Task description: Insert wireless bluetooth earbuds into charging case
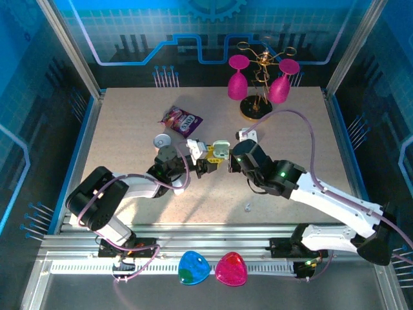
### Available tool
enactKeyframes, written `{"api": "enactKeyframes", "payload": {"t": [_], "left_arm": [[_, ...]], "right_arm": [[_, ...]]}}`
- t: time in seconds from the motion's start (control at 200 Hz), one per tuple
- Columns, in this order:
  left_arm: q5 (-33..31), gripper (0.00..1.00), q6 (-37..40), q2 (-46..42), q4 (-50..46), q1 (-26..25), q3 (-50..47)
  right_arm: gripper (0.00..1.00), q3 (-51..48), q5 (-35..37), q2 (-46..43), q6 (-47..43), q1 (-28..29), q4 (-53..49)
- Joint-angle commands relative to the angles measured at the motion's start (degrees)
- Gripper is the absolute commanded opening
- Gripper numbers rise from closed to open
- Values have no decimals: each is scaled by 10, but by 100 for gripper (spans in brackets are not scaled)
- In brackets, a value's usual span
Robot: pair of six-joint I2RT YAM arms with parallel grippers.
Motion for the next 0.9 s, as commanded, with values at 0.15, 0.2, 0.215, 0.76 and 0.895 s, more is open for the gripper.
{"api": "enactKeyframes", "payload": {"t": [0.15,0.2,0.215,0.76,0.895], "left_arm": [[-14,26,34,-10,-15,-10,17],[-12,26,34,-10,-14,-11,17],[-13,26,34,-10,-14,-11,17],[-7,26,27,-20,-11,-16,18],[-5,26,27,-25,-14,-16,21]], "right_arm": [[10,25,-47,34,-16,7,60],[10,27,-49,40,-17,8,62],[10,27,-49,41,-17,8,63],[9,11,-39,72,-11,7,88],[8,8,-35,79,-6,5,90]]}}
